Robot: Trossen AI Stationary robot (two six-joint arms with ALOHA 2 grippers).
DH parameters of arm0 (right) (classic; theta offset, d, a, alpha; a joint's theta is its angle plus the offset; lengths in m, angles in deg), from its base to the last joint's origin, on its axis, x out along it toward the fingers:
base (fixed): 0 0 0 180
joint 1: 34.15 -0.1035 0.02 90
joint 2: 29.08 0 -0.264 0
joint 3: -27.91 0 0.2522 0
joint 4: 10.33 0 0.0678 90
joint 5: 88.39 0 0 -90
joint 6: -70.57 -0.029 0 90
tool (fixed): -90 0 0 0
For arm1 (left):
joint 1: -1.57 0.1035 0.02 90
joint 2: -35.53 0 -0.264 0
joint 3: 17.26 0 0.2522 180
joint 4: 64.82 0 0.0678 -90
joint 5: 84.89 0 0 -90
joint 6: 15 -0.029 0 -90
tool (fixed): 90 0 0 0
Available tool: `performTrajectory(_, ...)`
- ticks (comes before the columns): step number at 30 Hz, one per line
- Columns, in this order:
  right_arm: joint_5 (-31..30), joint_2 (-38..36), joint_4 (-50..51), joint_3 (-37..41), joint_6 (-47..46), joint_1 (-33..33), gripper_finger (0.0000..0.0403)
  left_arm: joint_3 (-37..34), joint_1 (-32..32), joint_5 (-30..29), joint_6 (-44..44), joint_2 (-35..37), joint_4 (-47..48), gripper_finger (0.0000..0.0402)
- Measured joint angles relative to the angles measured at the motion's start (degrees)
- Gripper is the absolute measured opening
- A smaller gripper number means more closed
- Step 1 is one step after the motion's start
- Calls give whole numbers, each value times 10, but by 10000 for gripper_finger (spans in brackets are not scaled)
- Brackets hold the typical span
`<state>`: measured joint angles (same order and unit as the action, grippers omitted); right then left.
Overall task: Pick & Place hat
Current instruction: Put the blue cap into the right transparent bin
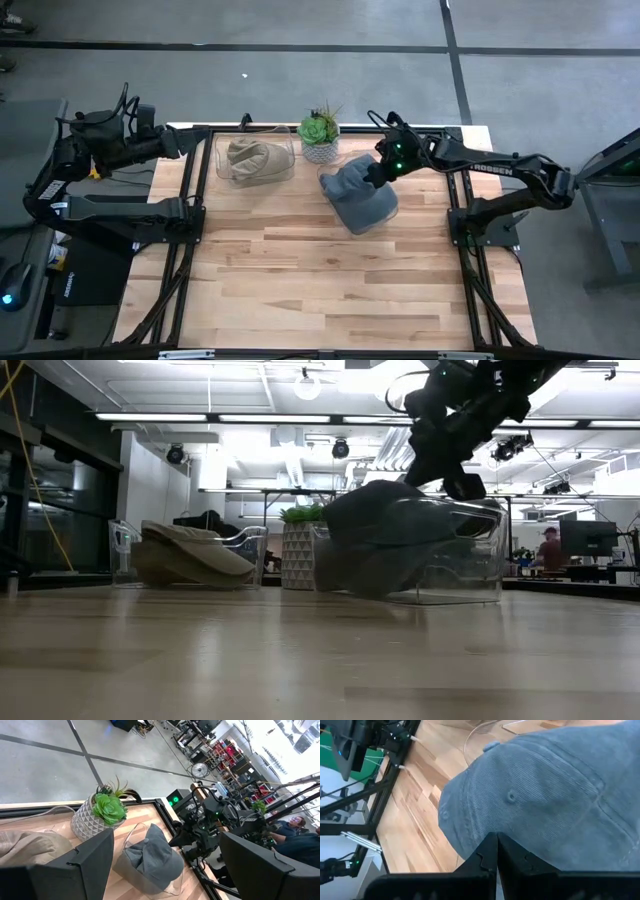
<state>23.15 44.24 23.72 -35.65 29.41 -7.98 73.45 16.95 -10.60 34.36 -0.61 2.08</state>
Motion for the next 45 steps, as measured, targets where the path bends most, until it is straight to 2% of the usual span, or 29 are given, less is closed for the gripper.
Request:
performTrajectory(7,10,0,-20,0,29,-6,0,0,0,0,0,0,9,321)
performTrajectory(10,-14,-5,-17,-4,59,-11,0,0,0,0,0,0,11,321)
performTrajectory(16,-34,-12,51,-72,153,-27,7,0,0,0,0,0,11,321)
performTrajectory(20,-70,-11,137,-126,195,-58,48,0,0,0,0,0,11,321)
performTrajectory(24,-111,-9,180,-141,207,-94,111,0,0,0,0,0,11,321)
performTrajectory(30,-182,12,188,-141,206,-134,219,0,0,0,0,0,11,321)
performTrajectory(34,-257,48,183,-141,195,-156,272,0,0,0,0,0,11,321)
performTrajectory(40,-373,108,169,-141,180,-184,286,0,0,1,0,0,13,321)
performTrajectory(45,-378,129,157,-141,143,-184,262,0,0,1,0,0,26,321)
